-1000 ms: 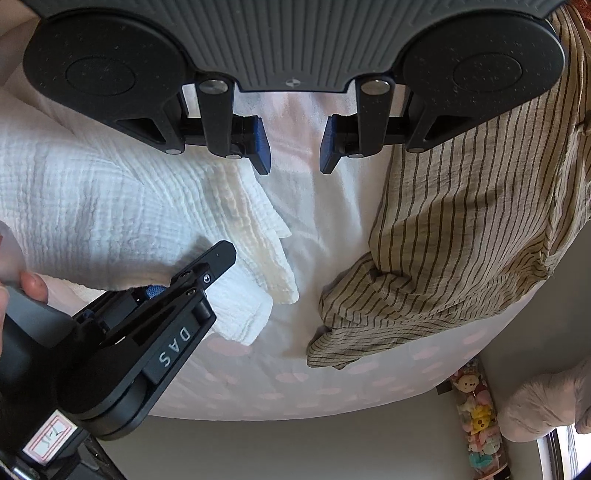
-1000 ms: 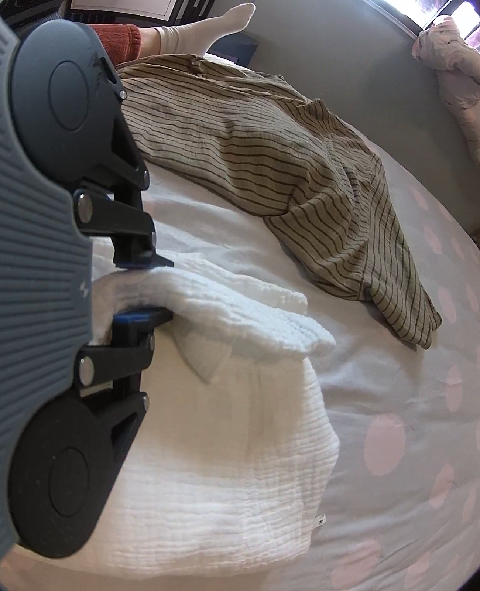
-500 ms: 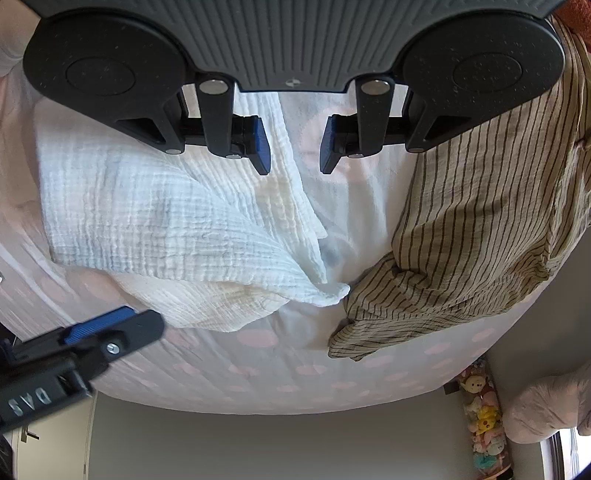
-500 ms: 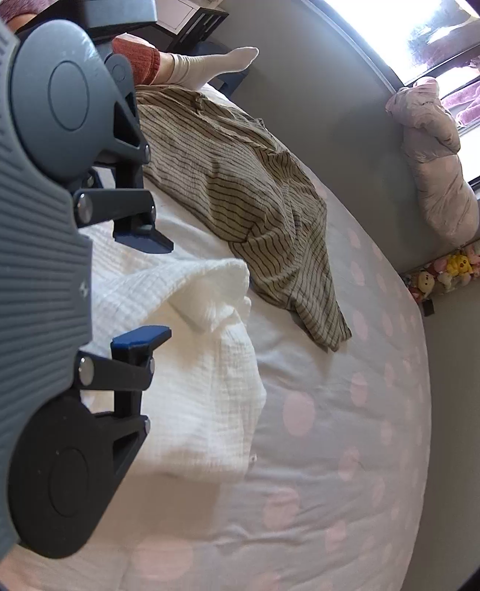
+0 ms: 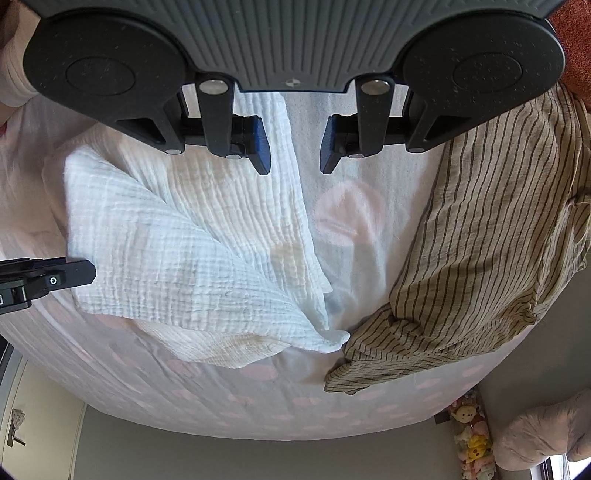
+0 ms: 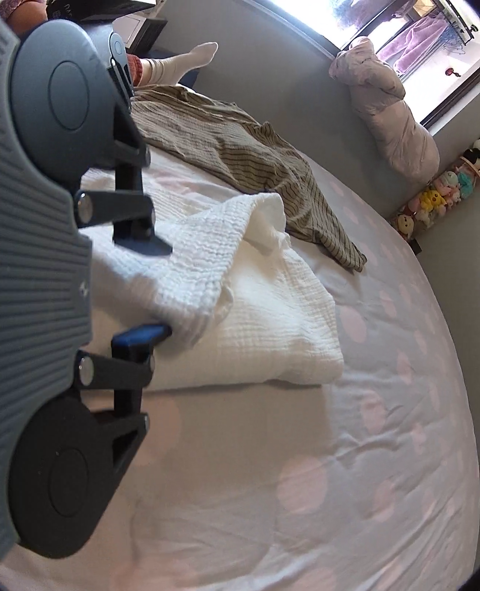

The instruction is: Fold clothes

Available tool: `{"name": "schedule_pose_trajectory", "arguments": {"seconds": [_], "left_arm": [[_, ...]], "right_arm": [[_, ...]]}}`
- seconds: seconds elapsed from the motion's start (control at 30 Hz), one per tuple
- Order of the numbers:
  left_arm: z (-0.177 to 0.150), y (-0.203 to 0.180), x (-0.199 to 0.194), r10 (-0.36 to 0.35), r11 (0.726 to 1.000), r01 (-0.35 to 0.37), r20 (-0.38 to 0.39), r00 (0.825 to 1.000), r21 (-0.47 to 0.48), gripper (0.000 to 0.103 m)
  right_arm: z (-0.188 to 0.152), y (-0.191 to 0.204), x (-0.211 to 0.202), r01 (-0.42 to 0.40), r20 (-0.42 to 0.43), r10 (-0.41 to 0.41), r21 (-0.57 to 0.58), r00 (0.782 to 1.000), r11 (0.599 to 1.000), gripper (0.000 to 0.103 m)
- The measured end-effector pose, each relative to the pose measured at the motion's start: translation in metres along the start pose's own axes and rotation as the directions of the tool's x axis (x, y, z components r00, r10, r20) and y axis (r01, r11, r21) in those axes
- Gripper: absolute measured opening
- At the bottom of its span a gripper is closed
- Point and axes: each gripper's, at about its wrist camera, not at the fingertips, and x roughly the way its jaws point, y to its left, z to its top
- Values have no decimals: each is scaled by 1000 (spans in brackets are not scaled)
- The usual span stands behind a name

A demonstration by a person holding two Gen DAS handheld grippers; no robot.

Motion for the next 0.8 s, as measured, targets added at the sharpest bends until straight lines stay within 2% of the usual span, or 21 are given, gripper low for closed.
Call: {"name": "schedule_pose_trajectory", "arguments": {"seconds": [0.1,0.2,0.33,0.4,0.57,0.6,0.7,0.8], "left_arm": [[-2,4,-4,17,1000,-17,-8,1000,-18,27],[-4,10,-5,31,999,-32,-13,999,-44,27],[-4,16,-9,57,997,-57,-11,998,-57,27],[-5,18,-10,58,996,-58,-11,998,-64,27],[-9,23,-12,60,994,-60,-13,998,-91,27],[-10,25,-13,61,993,-62,-12,998,-98,27],[-10,30,-19,62,990,-61,-3,998,-127,27],[-9,34,-25,36,987,-34,11,999,-155,27]], "right_arm": [[-9,18,-2,-58,10,58,-74,998,996,15],[-20,41,-7,-113,5,116,-183,993,976,15],[-39,78,-2,-159,-34,157,-356,987,921,15],[-49,91,6,-186,-76,170,-407,982,894,15],[-71,105,24,-236,-166,180,-437,970,868,15],[-74,106,25,-240,-176,178,-444,968,863,18],[-77,105,21,-233,-176,168,-463,970,855,24],[-75,96,12,-192,-150,136,-482,979,855,25]]}}
